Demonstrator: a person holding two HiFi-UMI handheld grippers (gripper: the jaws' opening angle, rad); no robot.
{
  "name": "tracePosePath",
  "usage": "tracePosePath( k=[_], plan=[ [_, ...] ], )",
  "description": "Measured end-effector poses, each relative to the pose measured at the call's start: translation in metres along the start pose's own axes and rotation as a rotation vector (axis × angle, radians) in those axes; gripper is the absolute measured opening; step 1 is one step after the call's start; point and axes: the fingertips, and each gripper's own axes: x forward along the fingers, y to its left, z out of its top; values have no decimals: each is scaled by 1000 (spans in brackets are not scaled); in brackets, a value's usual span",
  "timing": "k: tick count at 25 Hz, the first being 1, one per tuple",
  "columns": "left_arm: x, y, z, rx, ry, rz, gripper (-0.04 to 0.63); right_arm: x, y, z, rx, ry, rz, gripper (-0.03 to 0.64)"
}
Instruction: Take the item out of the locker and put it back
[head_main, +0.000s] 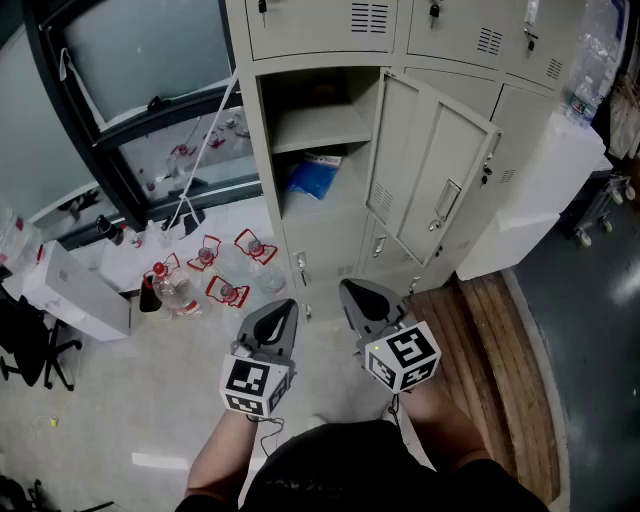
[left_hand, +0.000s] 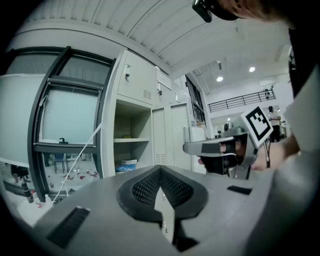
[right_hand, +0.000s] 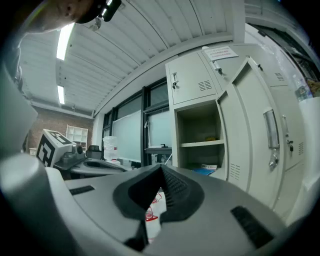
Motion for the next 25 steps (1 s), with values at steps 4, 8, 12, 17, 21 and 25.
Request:
tracePosePath(
  k=[4, 8, 12, 17, 21, 25],
  plan=[
    [0, 0, -1, -3, -2, -2, 3, 1, 1, -1, 1, 2, 1, -5],
    [0, 0, -1, -3, -4, -8, 3, 2, 3, -2, 7, -2, 11, -5],
    [-1, 1, -2, -4, -5, -21, 3, 5, 8, -2, -12, -1, 16, -5],
    [-1, 3, 0, 4, -9, -37, 3, 10, 10, -1, -31, 4, 12, -5],
    [-3, 6, 1, 10, -8, -46, 3, 17, 9, 3, -60, 8, 5, -5],
    [0, 10, 0, 21, -10, -45, 3, 28, 2, 8, -81, 6, 0, -5]
  ],
)
